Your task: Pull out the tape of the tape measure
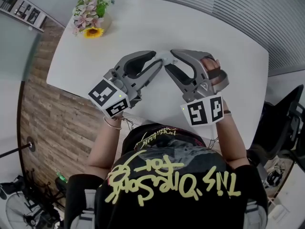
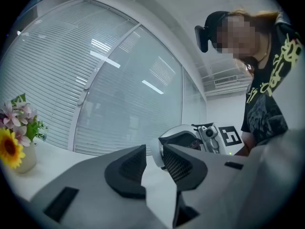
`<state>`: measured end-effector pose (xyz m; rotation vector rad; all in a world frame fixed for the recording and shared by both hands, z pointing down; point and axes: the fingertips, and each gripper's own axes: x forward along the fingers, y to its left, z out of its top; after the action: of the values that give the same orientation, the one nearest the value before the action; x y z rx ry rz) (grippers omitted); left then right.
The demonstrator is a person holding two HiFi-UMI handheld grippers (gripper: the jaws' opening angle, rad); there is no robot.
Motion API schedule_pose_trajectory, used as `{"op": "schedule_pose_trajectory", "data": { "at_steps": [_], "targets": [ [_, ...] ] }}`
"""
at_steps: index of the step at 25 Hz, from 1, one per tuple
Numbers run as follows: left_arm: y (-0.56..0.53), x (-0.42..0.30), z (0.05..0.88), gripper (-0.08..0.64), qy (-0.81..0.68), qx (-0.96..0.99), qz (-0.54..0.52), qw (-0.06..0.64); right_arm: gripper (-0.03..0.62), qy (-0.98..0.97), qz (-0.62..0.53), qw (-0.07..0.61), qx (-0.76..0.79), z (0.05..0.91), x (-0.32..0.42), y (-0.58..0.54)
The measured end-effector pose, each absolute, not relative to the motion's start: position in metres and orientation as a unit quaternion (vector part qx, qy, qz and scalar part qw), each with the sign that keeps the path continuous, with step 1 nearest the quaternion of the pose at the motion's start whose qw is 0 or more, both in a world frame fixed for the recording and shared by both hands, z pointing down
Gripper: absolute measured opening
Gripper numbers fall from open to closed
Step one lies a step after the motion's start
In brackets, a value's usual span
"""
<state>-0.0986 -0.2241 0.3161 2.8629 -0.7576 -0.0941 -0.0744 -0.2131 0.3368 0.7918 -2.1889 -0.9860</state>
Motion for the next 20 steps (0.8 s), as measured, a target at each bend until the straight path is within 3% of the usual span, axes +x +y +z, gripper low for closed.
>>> {"op": "schedule_pose_trajectory", "data": {
  "at_steps": [20],
  "targets": [
    [-0.217, -0.133, 0.344, 0.044, -0.300, 0.952, 0.022, 0.062, 0.201, -0.840, -0.270, 0.400, 0.250, 0.433, -0.070, -0.227]
  ]
}}
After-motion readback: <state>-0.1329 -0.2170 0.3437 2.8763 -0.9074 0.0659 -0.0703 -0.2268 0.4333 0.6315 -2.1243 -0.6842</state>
